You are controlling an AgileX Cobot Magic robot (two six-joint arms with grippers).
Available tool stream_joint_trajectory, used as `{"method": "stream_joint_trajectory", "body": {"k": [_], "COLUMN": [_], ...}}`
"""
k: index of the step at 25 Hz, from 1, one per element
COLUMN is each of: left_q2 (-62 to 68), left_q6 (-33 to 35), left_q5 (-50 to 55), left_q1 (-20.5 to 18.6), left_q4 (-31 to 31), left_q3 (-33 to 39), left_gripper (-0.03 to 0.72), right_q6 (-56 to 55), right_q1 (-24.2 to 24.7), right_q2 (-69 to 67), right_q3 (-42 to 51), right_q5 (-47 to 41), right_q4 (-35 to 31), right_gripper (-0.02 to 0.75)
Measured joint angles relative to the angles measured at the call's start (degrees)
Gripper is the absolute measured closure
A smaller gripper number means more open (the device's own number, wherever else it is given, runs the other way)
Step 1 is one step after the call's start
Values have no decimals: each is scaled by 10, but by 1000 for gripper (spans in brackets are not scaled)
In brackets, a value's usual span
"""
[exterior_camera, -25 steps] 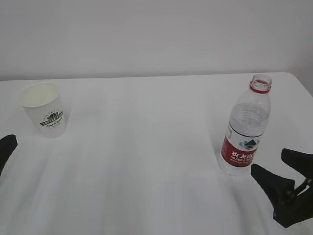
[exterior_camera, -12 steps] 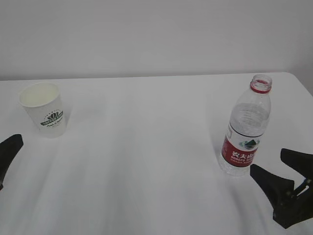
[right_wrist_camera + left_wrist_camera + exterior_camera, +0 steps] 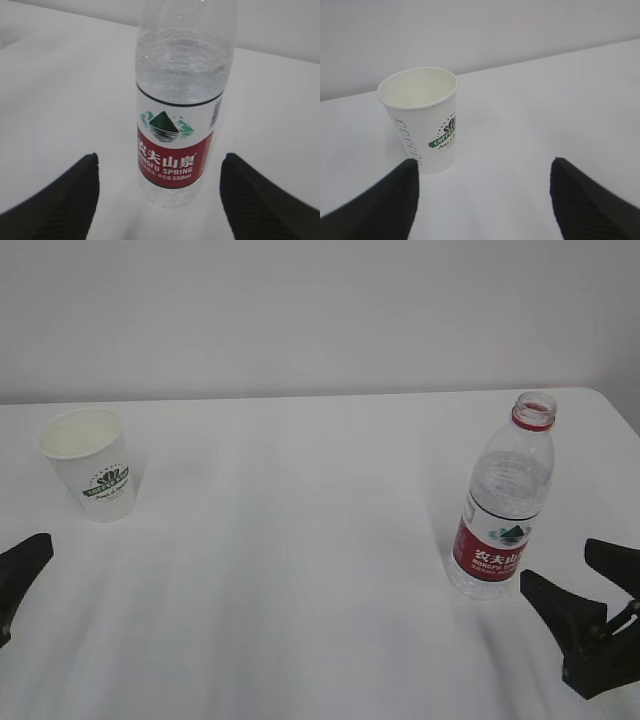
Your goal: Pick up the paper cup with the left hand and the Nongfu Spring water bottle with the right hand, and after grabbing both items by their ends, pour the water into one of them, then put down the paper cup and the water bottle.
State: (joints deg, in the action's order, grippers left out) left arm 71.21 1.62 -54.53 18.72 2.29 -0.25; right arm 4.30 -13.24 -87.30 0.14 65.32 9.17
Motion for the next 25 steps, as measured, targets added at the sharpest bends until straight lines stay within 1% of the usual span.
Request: {"method": "stream_joint_trajectory", "body": {"k": [3, 12, 25], "left_q2": [0, 0, 0], "left_q6": [0, 0, 0], "left_q5": [7, 13, 13], "left_q1": [0, 0, 0], "left_q4": [0, 7, 8], "left_q3": [0, 0, 0], "left_gripper": [98, 98, 99], "right_q6": [9, 12, 13], "right_q1": [0, 0, 0], "right_q2": [-10, -113, -153], "right_q3": [0, -15, -72], "right_q5": [0, 1, 3], "right_q4": [-5, -10, -2], "right_gripper": [164, 164, 164]}}
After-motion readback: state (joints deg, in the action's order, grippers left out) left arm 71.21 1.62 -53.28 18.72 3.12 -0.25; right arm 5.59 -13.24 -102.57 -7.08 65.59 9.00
